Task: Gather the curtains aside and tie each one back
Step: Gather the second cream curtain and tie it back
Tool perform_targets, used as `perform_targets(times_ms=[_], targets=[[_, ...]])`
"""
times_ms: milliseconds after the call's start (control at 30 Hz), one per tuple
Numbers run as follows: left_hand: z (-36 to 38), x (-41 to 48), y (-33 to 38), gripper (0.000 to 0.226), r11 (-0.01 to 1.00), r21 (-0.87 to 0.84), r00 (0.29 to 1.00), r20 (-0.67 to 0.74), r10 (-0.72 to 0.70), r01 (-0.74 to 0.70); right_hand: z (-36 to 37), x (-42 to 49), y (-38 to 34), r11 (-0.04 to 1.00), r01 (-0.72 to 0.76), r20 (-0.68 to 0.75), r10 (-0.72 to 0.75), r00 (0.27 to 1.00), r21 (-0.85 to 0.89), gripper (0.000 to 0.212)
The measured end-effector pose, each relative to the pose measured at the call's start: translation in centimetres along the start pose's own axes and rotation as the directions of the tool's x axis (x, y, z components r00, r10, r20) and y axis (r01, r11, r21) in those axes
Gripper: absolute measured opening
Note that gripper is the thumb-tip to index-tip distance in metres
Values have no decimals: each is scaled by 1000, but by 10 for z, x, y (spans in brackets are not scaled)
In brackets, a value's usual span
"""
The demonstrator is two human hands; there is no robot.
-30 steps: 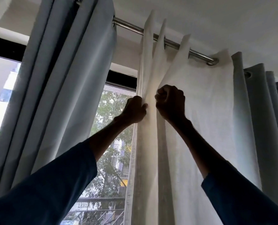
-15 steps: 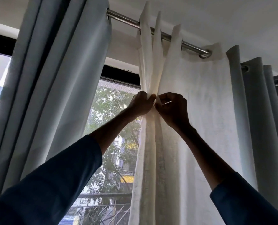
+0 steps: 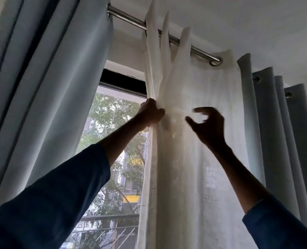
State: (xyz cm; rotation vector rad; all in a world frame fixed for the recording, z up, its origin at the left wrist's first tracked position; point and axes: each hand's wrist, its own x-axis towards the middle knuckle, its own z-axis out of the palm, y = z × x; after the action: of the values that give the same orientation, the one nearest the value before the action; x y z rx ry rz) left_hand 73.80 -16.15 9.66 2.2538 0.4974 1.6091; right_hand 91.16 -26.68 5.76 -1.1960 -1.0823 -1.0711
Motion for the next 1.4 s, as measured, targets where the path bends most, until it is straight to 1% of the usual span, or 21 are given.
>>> perform_targets(times_ms=[33, 67, 100, 133, 167, 200, 233, 333, 400, 433, 533, 600, 700, 767, 833, 867, 967, 1100, 1200, 1300, 1400], targets=[[-1, 1, -1, 38, 999, 35, 1000, -17, 22, -22, -4, 8, 16, 989, -115, -78, 107, 991, -94, 66], [-1, 2, -3, 39, 997, 63, 999, -26, 45, -43, -8, 17, 31, 954, -260, -98, 247, 964, -150, 91], [-2, 3, -5, 39, 995, 78, 998, -24, 62, -60, -12, 25, 42, 900, -404, -80, 396, 915, -163, 112], [-3, 4, -6, 40, 994, 79, 997, -16, 76, -74, -13, 31, 51, 840, -521, -43, 521, 852, -151, 125], [-4, 5, -7, 41, 994, 77, 996, -8, 84, -83, -14, 35, 57, 783, -607, -14, 611, 792, -138, 130], [-5, 6, -8, 43, 993, 78, 996, -3, 90, -89, -13, 36, 62, 747, -653, 4, 658, 753, -125, 125], [-6, 7, -10, 44, 992, 80, 996, -3, 93, -93, -11, 35, 64, 738, -668, 13, 672, 741, -99, 111], [-7, 8, -15, 46, 990, 78, 993, -9, 115, -114, -1, 35, 68, 799, -602, 22, 601, 799, 10, 65], [-8, 9, -18, 46, 989, 93, 993, -18, 119, -117, 7, 36, 64, 867, -498, -10, 498, 867, -18, 38], [-8, 9, -19, 46, 986, 115, 992, -23, 121, -117, 11, 34, 57, 893, -446, -37, 445, 895, -56, 31], [-6, 8, -20, 42, 972, 188, 989, -29, 146, -138, 19, 27, 32, 940, -315, -121, 300, 946, -129, 34], [-5, 7, -21, 37, 963, 220, 986, -28, 165, -155, 19, 26, 11, 961, -230, -139, 210, 968, -153, 38], [-2, 9, -19, 35, 957, 236, 985, -15, 174, -166, 24, 27, -27, 983, -71, -22, 69, 997, -172, 48], [-3, 8, -17, 32, 949, 250, 981, 1, 196, -190, 37, 20, -60, 988, 25, 57, -17, 998, -153, 45], [-7, 8, -16, 20, 927, 295, 972, 29, 234, -232, 49, 12, -90, 989, 121, 66, -115, 991, -90, 41], [-11, 7, -17, 20, 918, 319, 971, 39, 238, -237, 53, 10, -100, 985, 156, 57, -152, 987, -70, 40], [-22, 6, -27, 23, 920, 323, 974, 27, 225, -222, 58, 8, -101, 981, 183, 62, -179, 982, -63, 32], [-23, 3, -30, 32, 956, 241, 986, 7, 167, -164, 62, -19, -87, 974, 188, 129, -172, 977, -126, 20], [-15, 3, -30, 42, 986, 138, 995, -18, 98, -94, 64, -44, -81, 985, 169, 113, -165, 980, -33, 10], [-4, -1, -29, 55, 998, 45, 999, -33, 40, -39, 63, -63, -74, 984, 180, 118, -178, 977, -8, 3], [3, -10, -28, 62, 998, 57, 997, -71, 40, -36, 58, -78, -73, 968, 242, 155, -251, 956, 74, 7]])
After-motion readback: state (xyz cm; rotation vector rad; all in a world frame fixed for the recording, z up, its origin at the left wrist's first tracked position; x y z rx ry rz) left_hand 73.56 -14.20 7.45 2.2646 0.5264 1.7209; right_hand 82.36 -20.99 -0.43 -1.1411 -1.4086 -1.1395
